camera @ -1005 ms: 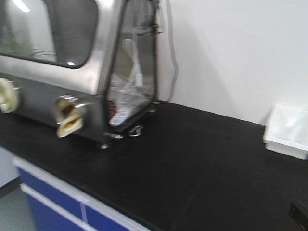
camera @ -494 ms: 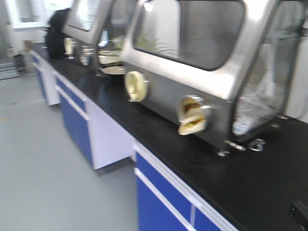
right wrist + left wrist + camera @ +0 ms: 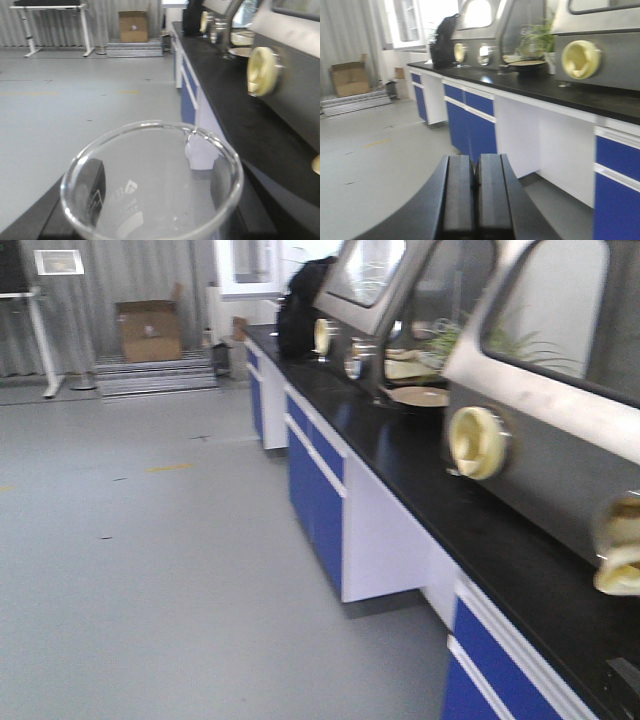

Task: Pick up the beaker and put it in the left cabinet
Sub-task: 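Drive the base away from the bench toward the white cabinet, holding the beaker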

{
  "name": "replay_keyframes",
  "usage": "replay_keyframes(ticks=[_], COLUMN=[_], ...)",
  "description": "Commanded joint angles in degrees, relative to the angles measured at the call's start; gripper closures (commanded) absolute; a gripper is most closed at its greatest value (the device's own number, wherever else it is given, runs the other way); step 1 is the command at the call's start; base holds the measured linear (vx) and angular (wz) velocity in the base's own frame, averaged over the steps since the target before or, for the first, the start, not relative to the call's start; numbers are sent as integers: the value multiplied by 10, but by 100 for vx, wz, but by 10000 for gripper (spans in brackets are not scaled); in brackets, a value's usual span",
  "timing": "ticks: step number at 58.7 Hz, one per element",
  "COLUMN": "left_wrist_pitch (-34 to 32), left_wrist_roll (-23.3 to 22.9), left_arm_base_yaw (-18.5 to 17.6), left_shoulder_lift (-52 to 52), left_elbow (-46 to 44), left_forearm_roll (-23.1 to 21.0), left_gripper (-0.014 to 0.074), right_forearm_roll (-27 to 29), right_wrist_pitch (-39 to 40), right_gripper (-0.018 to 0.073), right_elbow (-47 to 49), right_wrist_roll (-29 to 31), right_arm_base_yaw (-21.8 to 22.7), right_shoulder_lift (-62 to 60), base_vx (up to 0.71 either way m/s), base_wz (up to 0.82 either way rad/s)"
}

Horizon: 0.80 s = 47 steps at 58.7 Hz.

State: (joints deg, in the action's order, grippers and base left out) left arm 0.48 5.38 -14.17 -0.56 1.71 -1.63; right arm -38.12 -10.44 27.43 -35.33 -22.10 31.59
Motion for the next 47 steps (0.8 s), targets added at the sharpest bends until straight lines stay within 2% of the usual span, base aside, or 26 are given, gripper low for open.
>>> replay_keyframes(ticks=[1,22,47], left_wrist_pitch=[-50,-50,-50], left_wrist_roll=[-1,-1,-1], left_arm_base_yaw=[-3,-3,-3], left_shoulder_lift=[-11,-11,-11], left_elbow=[10,10,10], left_forearm_roll=[-5,-5,-5], left_gripper=[595,595,595], right_forearm_roll=[-11,-11,-11], right_wrist_pitch=[40,40,40], right_gripper=[565,565,565], right_elbow=[18,18,18], right_wrist_roll=[3,3,3], right_arm_base_yaw=[0,0,0], right_shoulder_lift=[0,0,0], base_vx=[29,39,56], base_wz=[52,49,36])
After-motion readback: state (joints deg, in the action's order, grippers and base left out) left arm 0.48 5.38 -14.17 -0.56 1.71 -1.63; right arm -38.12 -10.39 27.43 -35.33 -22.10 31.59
